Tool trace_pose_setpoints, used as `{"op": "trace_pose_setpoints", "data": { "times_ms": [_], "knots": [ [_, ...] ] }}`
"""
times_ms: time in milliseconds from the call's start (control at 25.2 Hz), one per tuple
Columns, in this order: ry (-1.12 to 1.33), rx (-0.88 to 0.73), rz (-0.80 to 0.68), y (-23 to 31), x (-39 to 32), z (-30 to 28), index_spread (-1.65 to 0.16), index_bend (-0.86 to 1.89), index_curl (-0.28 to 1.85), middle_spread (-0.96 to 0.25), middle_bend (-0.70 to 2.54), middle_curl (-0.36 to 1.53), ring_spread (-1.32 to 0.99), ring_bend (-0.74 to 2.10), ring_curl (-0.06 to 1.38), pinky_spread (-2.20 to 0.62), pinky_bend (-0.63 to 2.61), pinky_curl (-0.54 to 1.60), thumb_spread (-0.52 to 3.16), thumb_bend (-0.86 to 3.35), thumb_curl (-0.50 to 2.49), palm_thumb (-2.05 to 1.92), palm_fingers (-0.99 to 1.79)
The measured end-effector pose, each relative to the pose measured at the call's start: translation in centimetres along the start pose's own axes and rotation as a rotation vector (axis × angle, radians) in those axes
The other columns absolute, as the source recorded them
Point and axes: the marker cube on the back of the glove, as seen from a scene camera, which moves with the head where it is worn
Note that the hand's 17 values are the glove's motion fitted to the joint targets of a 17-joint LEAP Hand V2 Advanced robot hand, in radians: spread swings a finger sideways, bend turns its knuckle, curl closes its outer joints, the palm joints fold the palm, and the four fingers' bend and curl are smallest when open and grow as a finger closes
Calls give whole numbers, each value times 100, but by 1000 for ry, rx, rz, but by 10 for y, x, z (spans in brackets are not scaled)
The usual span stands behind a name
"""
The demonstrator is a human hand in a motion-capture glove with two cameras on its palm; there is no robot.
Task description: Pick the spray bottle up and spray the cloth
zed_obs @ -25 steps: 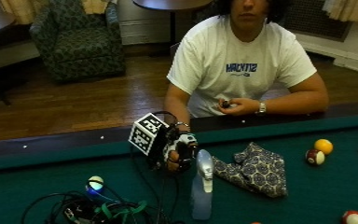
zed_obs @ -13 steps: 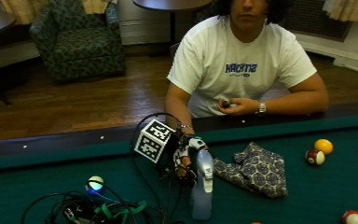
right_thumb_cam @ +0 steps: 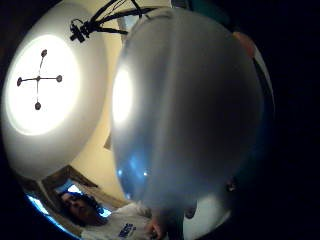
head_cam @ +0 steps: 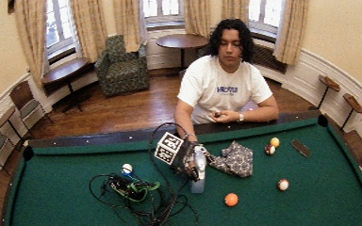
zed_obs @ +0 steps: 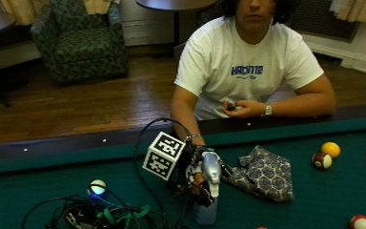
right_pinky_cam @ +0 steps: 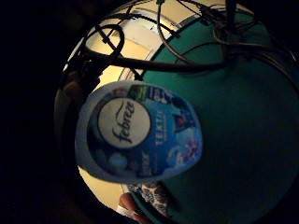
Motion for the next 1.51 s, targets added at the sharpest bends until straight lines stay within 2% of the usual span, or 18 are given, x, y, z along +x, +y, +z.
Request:
{"op": "trace_pose_setpoints", "data": {
  "times_ms": [437, 675, 794, 873, 953, 1151, 1508],
  "knots": [
    [38, -81, 48, -23, 0, 17, -30, 15, 36, -13, 21, 41, -17, 46, 37, 0, 27, 35, 95, -3, 53, 85, 90],
    [-4, -104, -2, -35, -5, 24, -30, 22, 39, -14, 19, 40, -16, 44, 36, -5, 24, 34, 93, -3, 52, 85, 114],
    [-45, -81, -41, -38, -7, 25, -30, 14, 38, -18, 21, 41, -18, 51, 39, -10, 28, 36, 90, -2, 53, 88, 124],
    [-57, -57, -66, -37, -6, 24, -30, 5, 35, -19, 29, 44, -19, 61, 42, -20, 37, 38, 84, -2, 55, 90, 141],
    [-58, -29, -88, -34, -7, 22, -28, 14, 37, -19, 40, 48, -19, 64, 43, -22, 37, 39, 78, -2, 57, 90, 151],
    [-88, -6, -131, -19, -22, 9, -27, 27, 43, -20, 52, 53, -20, 68, 46, -27, 37, 40, 65, -2, 61, 92, 151],
    [-108, -143, -227, 8, -113, -40, -25, 38, 50, -21, 60, 56, -20, 73, 49, -29, 42, 42, 49, -3, 68, 93, 146]
  ]
}}
